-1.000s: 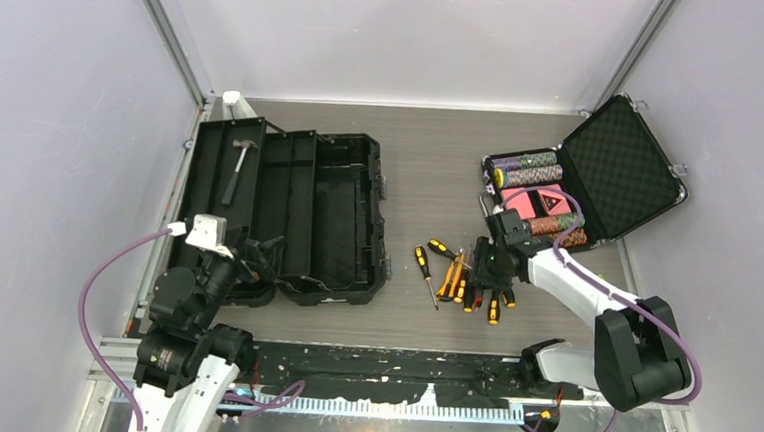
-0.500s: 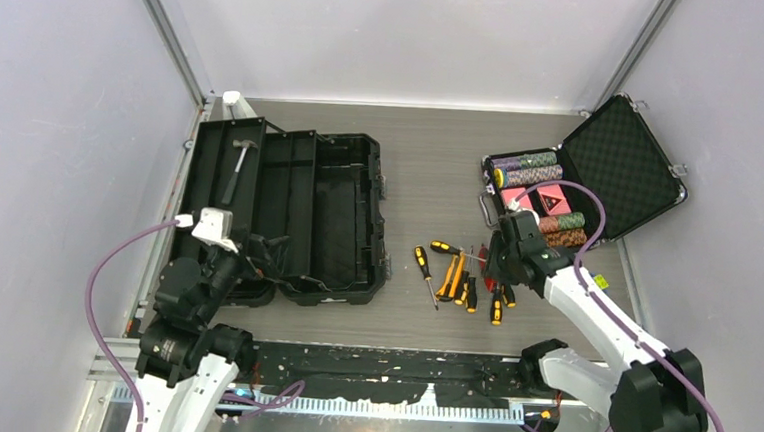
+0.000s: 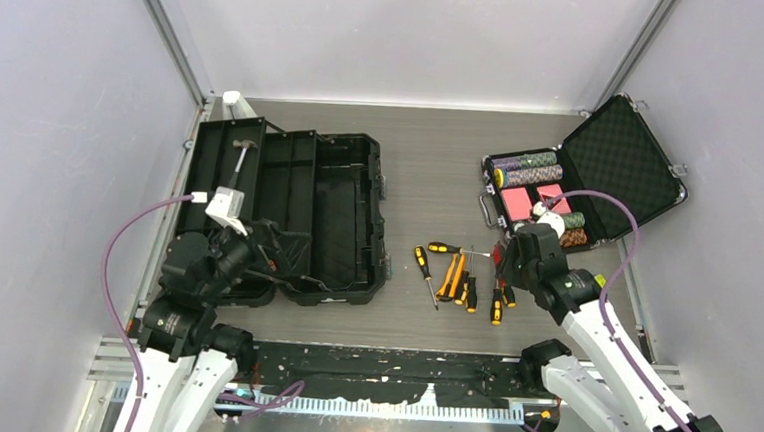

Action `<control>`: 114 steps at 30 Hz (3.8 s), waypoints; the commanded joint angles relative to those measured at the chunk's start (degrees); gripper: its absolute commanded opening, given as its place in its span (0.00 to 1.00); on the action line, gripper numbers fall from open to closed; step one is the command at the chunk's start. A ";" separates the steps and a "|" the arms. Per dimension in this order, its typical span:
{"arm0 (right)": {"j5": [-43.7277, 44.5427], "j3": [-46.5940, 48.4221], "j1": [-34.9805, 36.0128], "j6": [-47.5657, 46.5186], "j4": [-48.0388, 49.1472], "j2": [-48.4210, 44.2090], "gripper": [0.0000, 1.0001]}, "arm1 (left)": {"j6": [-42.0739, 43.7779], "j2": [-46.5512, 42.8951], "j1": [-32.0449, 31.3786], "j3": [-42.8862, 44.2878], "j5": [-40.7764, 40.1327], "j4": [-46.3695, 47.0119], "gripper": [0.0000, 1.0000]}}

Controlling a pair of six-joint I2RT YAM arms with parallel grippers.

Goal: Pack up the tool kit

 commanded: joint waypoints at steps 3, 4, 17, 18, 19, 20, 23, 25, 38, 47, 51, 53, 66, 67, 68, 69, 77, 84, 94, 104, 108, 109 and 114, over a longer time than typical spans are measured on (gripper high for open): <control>2.78 1.66 -0.10 1.59 -1.67 -6.91 0.05 | -7.07 3.09 -2.40 3.17 3.59 5.51 0.96; 2.80 1.57 -0.10 1.45 -1.36 -7.85 0.06 | -8.01 3.65 -3.20 3.30 3.34 5.99 0.96; -15.91 -5.27 0.82 6.64 25.77 -21.25 0.05 | -21.81 15.08 -22.89 6.92 -14.32 16.27 0.98; -16.41 -5.66 1.43 7.22 29.15 -21.45 0.05 | -22.97 16.44 -24.69 7.57 -16.19 16.94 0.98; -17.07 -6.28 1.85 8.13 30.75 -21.54 0.05 | -24.24 18.07 -26.37 8.25 -17.20 17.72 0.99; -17.21 -6.56 2.89 8.45 33.95 -21.43 0.06 | -25.48 19.73 -27.97 8.84 -19.71 18.69 0.99; -16.96 -7.33 5.19 8.55 39.89 -20.49 0.05 | -29.22 24.83 -32.69 10.18 -23.26 22.94 1.00; -16.31 -7.73 7.27 8.08 43.66 -19.36 0.05 | -31.11 28.46 -35.12 11.25 -24.90 25.86 1.00; -7.38 -8.07 22.55 3.95 54.70 -11.28 0.05 | -33.21 47.41 -39.54 23.25 -26.81 28.45 1.00; -3.99 -8.23 26.51 1.66 56.45 -8.93 0.05 | -34.14 50.46 -40.80 23.31 -29.38 22.67 0.98; -3.44 -8.24 27.22 0.87 56.75 -8.20 0.05 | -33.87 51.80 -40.82 24.08 -28.68 22.65 0.87; -3.34 -8.24 27.56 0.56 56.78 -7.84 0.05 | -33.71 52.35 -40.82 24.59 -28.15 22.70 0.81; -2.41 -8.68 30.15 -1.78 57.06 -6.55 0.05 | -32.96 54.05 -40.82 25.29 -27.71 22.48 0.52; -2.32 -8.75 30.19 -1.74 57.05 -6.45 0.05 | -32.80 53.81 -40.82 25.24 -27.65 22.40 0.46; -2.28 -8.80 30.24 -1.64 57.05 -6.26 0.05 | -32.30 53.62 -40.75 25.11 -27.56 22.31 0.41; -2.25 -8.89 30.23 -1.58 57.05 -6.12 0.05 | -31.81 53.27 -40.81 25.05 -27.65 22.10 0.37; -2.21 -9.62 30.22 -1.77 56.70 -8.14 0.39 | -22.49 49.80 -38.05 26.41 -29.96 14.23 0.15; 1.33 -11.58 30.24 -2.95 52.97 -12.45 0.67 | -5.43 47.75 -29.42 33.42 -34.11 -6.99 0.14; 2.93 -12.72 30.22 -3.14 50.30 -13.54 0.70 | 12.94 55.41 -21.39 43.92 -49.49 -24.80 0.15; 3.89 -13.33 30.22 -3.22 48.31 -15.06 0.70 | 14.84 64.01 -13.68 45.70 -54.93 -29.58 0.15; 4.08 -13.89 30.21 -3.13 48.11 -15.41 0.71 | 15.89 64.53 -11.65 44.17 -55.04 -28.64 0.16; 4.07 -13.94 30.22 -3.16 48.10 -15.42 0.71 | 16.08 64.72 -11.28 44.03 -55.08 -28.73 0.17; 4.09 -14.11 30.22 -3.13 48.10 -15.22 0.71 | 16.65 65.87 -9.28 43.67 -55.73 -28.81 0.18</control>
